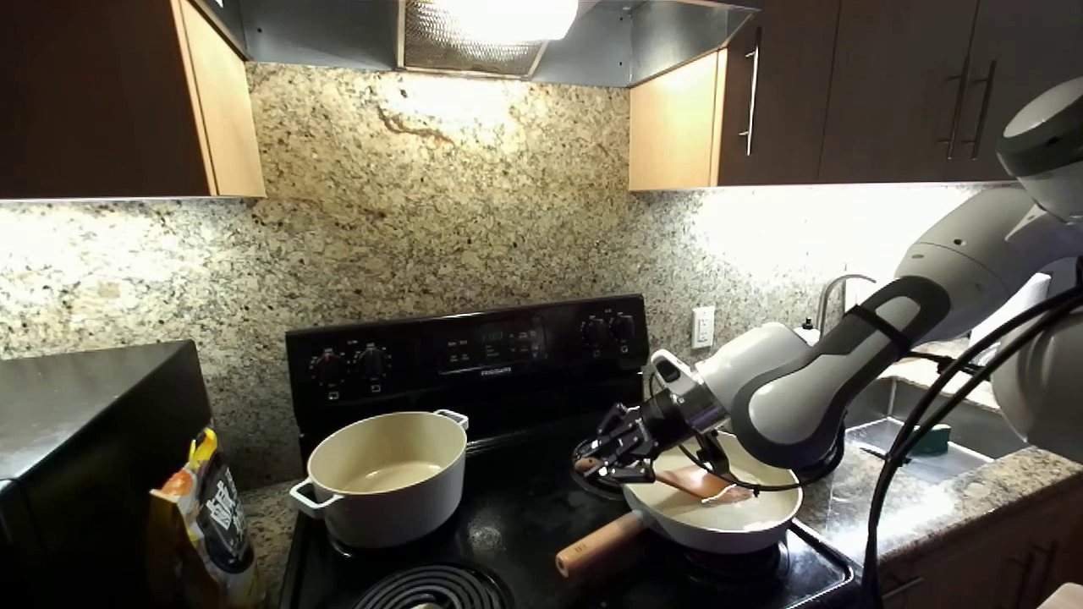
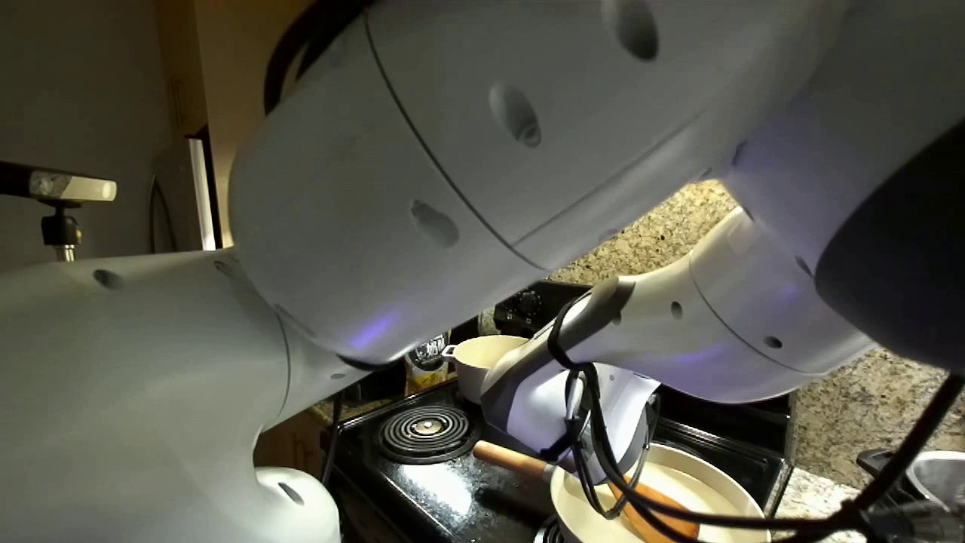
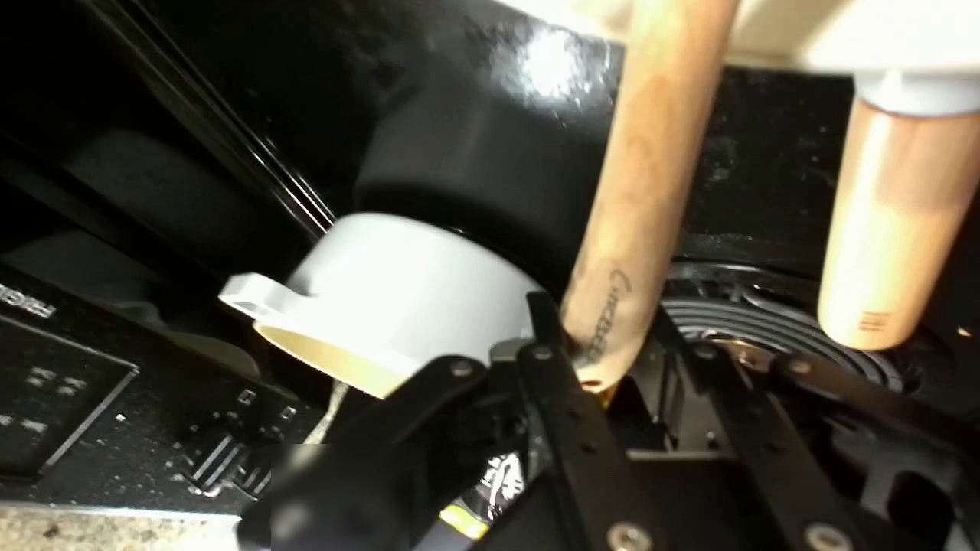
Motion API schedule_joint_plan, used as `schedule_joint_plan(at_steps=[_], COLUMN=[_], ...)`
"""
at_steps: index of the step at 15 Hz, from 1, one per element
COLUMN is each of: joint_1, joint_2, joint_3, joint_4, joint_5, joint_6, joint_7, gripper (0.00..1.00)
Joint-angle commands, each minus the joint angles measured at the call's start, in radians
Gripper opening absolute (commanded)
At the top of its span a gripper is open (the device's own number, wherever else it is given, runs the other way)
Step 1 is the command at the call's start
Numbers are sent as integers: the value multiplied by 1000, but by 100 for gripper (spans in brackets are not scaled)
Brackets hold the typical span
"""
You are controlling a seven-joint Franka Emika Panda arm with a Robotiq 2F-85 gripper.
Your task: Stir the pan with the wooden spoon
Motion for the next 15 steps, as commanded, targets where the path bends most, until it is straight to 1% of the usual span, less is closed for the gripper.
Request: schedule_joint_plan(at_steps=[1,3,6,7,9,10,11,12,13,15], joint_1=[-148,-198,-283,-336,-421,-419,-454,-455,-441,-427], joint_2=[223,321,433,489,522,446,460,453,446,446], joint_3=[109,149,186,193,196,198,205,216,239,283], joint_4=[-14,-20,-23,-29,-42,-80,-79,-72,-53,-22], joint_5=[-126,-129,-61,-23,19,155,186,235,281,389], joint_6=[-191,-316,-475,-529,-564,-497,-496,-489,-487,-520], joint_7=[-89,-160,-273,-310,-331,-408,-440,-480,-514,-595], gripper=[12,12,12,12,12,12,12,12,12,12])
